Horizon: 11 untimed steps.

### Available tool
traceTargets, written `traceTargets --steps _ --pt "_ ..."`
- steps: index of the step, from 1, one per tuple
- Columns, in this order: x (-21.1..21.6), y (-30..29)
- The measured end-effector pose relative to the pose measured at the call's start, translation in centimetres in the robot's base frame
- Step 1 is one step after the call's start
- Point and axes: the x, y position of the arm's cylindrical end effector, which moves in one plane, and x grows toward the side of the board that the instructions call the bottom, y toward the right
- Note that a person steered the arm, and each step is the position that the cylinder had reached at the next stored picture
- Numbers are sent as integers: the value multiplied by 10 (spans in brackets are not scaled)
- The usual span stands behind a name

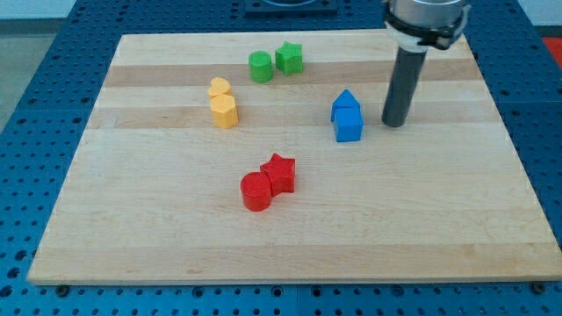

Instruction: Move your arm closer to green star

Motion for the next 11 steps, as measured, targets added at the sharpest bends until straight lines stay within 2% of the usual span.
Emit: traceTargets --steps 3,5,8,9,11 --pt "-38 4" --pt "-64 -20" --pt "-144 -36" --pt "-163 -52" --pt "-169 -125"
